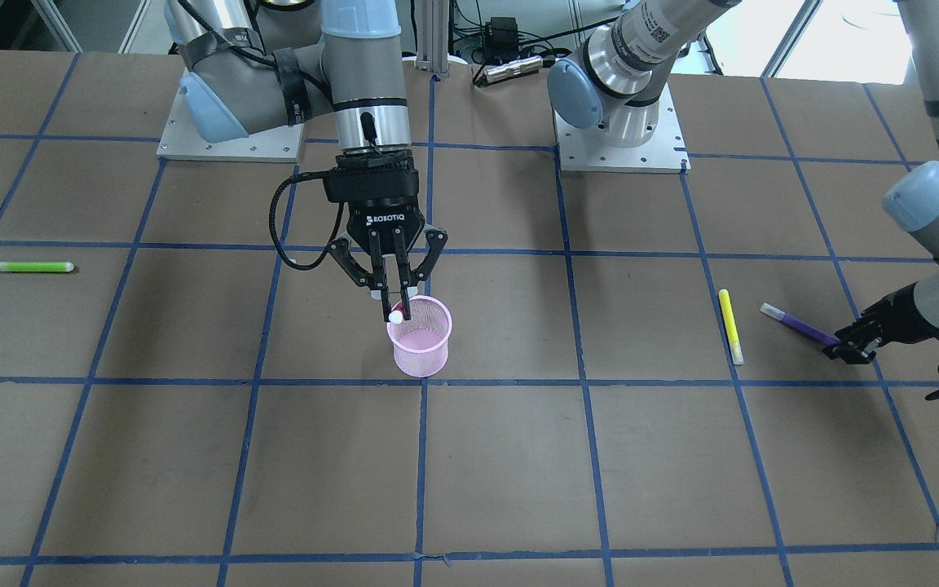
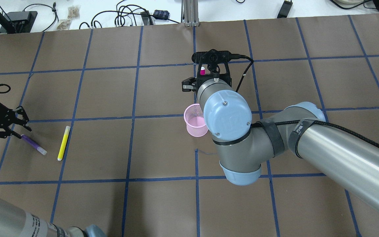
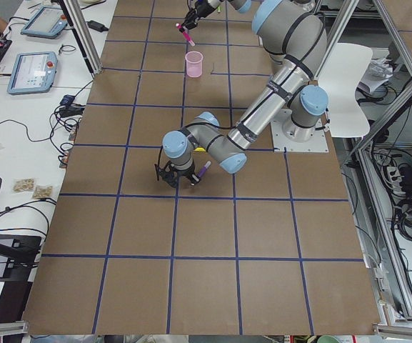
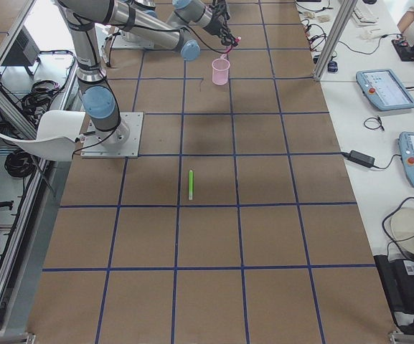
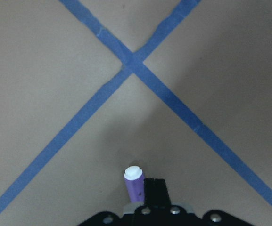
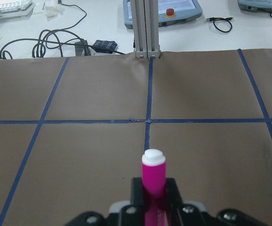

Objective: Insert purple and pink pens into pink cup

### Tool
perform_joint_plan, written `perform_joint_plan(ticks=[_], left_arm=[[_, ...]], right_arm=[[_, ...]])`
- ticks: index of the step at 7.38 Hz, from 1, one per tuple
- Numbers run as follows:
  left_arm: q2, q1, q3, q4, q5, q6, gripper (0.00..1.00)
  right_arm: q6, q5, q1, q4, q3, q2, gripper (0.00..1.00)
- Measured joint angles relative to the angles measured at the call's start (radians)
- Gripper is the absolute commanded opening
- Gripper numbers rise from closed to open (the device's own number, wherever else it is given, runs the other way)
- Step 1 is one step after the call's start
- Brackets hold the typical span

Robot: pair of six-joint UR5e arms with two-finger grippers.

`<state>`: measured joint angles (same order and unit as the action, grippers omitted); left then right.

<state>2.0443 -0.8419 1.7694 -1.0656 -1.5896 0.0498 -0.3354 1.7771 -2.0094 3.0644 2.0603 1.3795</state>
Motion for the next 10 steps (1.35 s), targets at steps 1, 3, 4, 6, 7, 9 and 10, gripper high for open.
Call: perform_joint_plan(ticks=[1, 3, 4, 6, 7, 9, 10], left_arm=[[0.003, 0.001, 0.001, 0.000, -0.001, 0.001, 0.81], [0.006, 0.003, 0.003, -0.001, -0.003, 0.001, 0.73], [0.009, 0.004, 0.004, -0.002, -0.005, 0.001, 0.65], [0.011, 0.004, 0.012, -0.002, -0.008, 0.001, 0.59], [0.012, 0.004, 0.018, -0.002, -0.009, 0.002, 0.54], [0.015, 0.004, 0.024, -0.001, -0.007, -0.001, 0.00], [0.018, 0.004, 0.022, -0.001, -0.006, -0.006, 0.00]], right_arm=[[-0.038, 0.006, -0.008, 0.013, 0.019, -0.003, 0.00], [-0.067, 0.014, -0.012, 0.098, 0.056, -0.035, 0.00], [-0.070, 0.021, -0.012, 0.155, 0.062, -0.066, 0.00], [-0.071, 0.030, -0.012, 0.218, 0.064, -0.107, 0.00], [-0.070, 0.031, -0.012, 0.226, 0.064, -0.117, 0.06], [-0.072, 0.029, -0.012, 0.235, 0.065, -0.142, 0.28], [-0.074, 0.025, -0.012, 0.237, 0.065, -0.148, 0.62]])
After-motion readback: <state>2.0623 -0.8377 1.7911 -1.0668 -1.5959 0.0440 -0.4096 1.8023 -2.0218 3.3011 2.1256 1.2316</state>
